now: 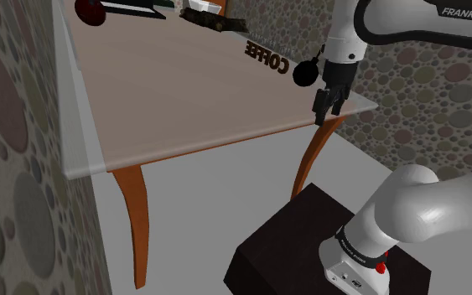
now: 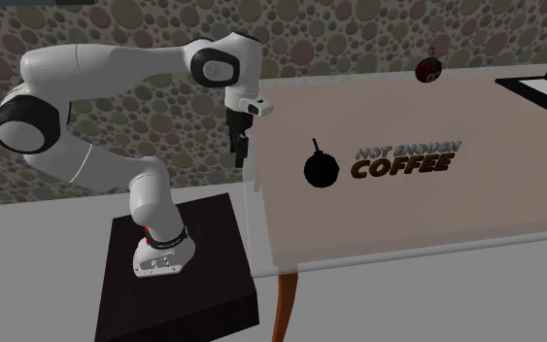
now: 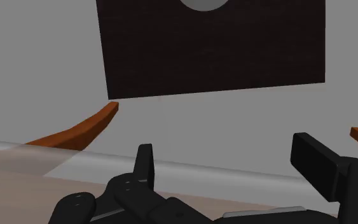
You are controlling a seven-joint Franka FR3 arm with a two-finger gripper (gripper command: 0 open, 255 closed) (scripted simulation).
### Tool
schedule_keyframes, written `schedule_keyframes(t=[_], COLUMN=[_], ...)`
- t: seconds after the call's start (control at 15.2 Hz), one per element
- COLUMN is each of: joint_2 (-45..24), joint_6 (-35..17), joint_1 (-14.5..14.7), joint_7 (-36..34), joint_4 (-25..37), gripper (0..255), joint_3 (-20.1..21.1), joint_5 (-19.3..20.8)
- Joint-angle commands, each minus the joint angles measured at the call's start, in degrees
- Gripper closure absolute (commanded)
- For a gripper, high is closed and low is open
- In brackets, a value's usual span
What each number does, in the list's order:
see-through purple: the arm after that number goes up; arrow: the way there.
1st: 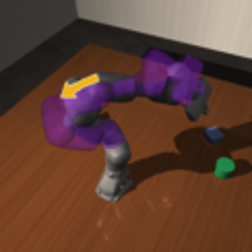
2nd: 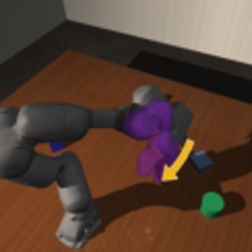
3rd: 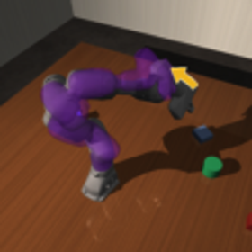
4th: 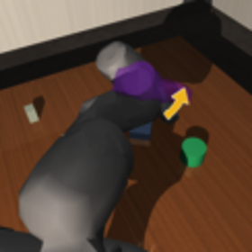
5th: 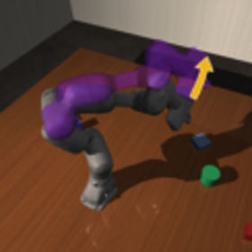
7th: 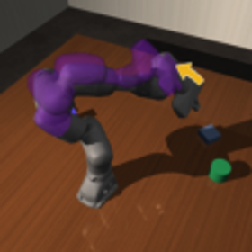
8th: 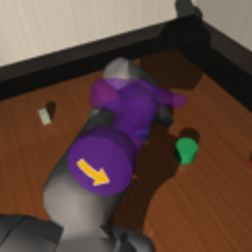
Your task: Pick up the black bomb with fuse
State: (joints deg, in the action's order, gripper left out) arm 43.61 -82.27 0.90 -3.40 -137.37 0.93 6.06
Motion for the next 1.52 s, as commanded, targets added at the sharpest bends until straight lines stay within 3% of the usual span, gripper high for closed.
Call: schedule_keyframes(t=[0.0,0.73,1.45], joint_2=[0.00,-16.53,-36.50], joint_6=[0.00,0.94,5.96], joint_1=[0.00,-2.21,-4.04], joint_7=[0.00,11.85,24.66], joint_4=[0.00,21.56,51.14], gripper=[0,0,0], joint_3=[0.00,-7.34,-13.29], joint_5=[0.00,6.47,7.00])
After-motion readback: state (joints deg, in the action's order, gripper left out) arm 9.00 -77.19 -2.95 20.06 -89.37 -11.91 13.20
